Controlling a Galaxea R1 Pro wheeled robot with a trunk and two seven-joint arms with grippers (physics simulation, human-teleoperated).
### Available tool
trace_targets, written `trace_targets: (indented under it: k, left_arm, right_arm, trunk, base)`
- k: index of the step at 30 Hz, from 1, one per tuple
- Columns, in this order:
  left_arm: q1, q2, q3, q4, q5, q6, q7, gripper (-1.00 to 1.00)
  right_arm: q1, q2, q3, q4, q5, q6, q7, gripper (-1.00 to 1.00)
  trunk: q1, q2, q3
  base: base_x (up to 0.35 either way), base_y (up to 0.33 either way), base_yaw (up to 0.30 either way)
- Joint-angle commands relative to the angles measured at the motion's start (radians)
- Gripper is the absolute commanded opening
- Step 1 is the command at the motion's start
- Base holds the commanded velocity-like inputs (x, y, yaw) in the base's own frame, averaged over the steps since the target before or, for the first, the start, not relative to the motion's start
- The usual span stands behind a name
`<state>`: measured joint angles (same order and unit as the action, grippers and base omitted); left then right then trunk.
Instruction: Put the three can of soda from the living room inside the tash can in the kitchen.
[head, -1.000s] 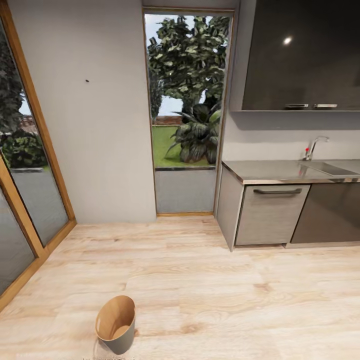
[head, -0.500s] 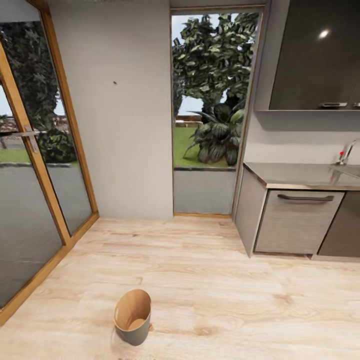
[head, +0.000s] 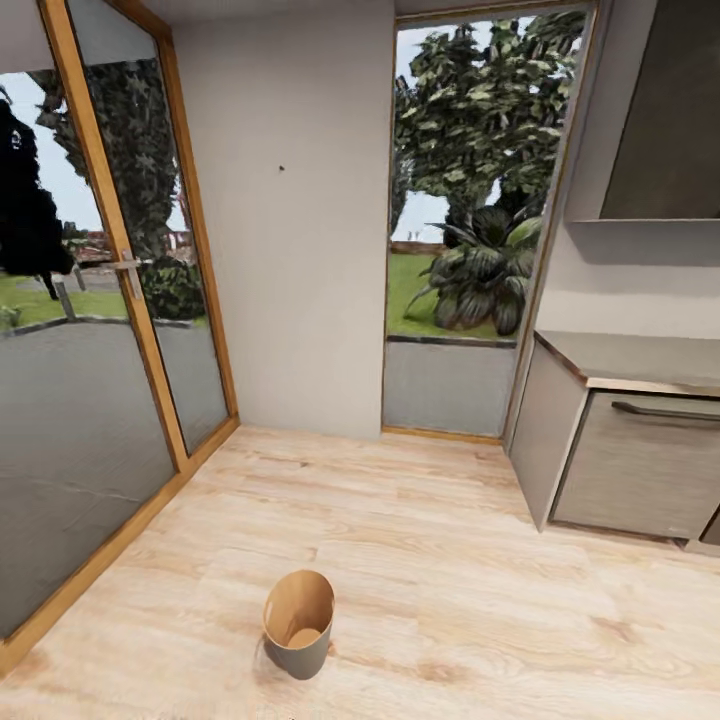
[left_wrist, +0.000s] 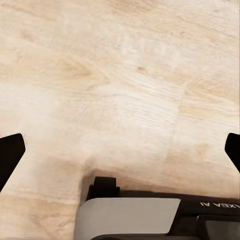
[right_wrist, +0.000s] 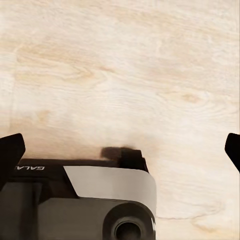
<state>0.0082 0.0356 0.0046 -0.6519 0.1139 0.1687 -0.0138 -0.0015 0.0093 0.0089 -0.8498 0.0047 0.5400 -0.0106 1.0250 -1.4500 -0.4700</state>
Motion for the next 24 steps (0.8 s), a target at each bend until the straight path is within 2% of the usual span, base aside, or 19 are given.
trace_targets:
  k: [1,20,24]
  left_arm:
    - [0.0,0.0,0.0,0.0,-0.001,0.0,0.0,1.0]
    - [0.0,0.0,0.001,0.0,-0.002,0.001,0.0,1.0]
    - [0.0,-0.001,0.001,0.0,-0.002,0.003,0.0,1.0]
  right_arm:
    - [0.0,0.001,0.0,0.0,0.0,0.0,0.0,1.0]
    - [0.0,0.001,0.0,0.001,-0.002,-0.002,0.0,1.0]
    - [0.0,0.001,0.0,0.002,-0.002,-0.002,0.001,1.0]
  trunk:
    - [0.0,0.0,0.0]
    - [0.0,0.0,0.0]
    - [0.0,0.0,0.0]
  base:
    - [0.0,0.0,0.266]
    - [0.0,0.0,0.263]
    - [0.0,0.0,0.141]
